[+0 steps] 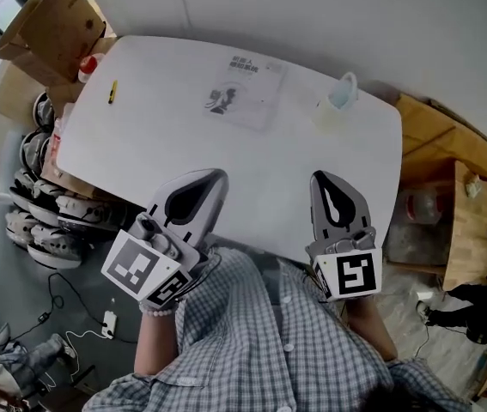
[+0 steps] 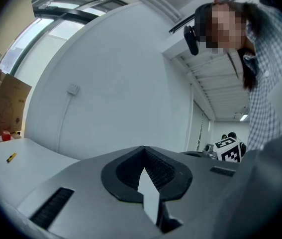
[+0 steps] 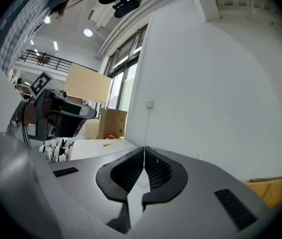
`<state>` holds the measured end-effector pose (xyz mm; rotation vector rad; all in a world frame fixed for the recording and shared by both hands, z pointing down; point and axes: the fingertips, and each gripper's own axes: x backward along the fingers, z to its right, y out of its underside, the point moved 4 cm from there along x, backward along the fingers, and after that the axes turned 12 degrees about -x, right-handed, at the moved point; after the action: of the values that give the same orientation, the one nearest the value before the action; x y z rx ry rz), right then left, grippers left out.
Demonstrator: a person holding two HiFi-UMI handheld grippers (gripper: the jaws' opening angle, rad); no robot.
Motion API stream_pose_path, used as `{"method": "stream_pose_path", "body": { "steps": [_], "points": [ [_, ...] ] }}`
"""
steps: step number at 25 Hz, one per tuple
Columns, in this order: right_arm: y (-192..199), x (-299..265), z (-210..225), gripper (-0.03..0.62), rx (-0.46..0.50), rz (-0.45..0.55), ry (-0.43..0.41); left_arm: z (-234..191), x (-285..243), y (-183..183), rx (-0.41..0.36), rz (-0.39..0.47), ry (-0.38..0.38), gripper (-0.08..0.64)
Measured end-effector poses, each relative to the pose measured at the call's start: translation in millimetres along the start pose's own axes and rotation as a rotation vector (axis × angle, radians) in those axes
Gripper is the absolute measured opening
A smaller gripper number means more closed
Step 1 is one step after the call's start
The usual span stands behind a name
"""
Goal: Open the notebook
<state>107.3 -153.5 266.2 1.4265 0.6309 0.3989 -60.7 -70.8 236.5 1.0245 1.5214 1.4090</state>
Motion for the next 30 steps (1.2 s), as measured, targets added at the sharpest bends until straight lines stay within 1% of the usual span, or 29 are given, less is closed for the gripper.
{"method": "stream_pose_path", "body": {
  "steps": [3,6,10,14,17,19,21,23,25,30],
  "points": [
    [5,1,8,0.021,-0.018,-0.010,0.018,2,-13,2,-0.018,-0.025,0.030,0.008],
    [10,0,13,0.021,-0.037,-0.021,0.044,-3,-25,6,-0.027,-0.048,0.043,0.008],
    [17,-9,19,0.021,-0.041,-0.039,0.074,-17,-45,15,-0.020,-0.068,0.080,0.008],
    [24,-23,21,0.021,-0.068,-0.070,0.120,-32,-64,24,-0.056,-0.106,0.129,0.008],
    [27,-34,18,0.021,-0.086,-0.088,0.144,-46,-77,32,-0.076,-0.127,0.136,0.008],
    [30,-41,18,0.021,-0.098,-0.098,0.161,-58,-86,37,-0.113,-0.142,0.107,0.008],
    [34,-47,17,0.021,-0.110,-0.114,0.182,-67,-94,45,-0.174,-0.177,0.090,0.009],
    [39,-52,16,0.021,-0.122,-0.130,0.203,-72,-104,55,-0.222,-0.220,0.118,0.009],
    [44,-56,16,0.021,-0.134,-0.146,0.223,-76,-113,64,-0.244,-0.249,0.167,0.009],
    [57,-64,15,0.021,-0.157,-0.179,0.266,-86,-135,88,-0.311,-0.282,0.240,0.011]
  ]
}}
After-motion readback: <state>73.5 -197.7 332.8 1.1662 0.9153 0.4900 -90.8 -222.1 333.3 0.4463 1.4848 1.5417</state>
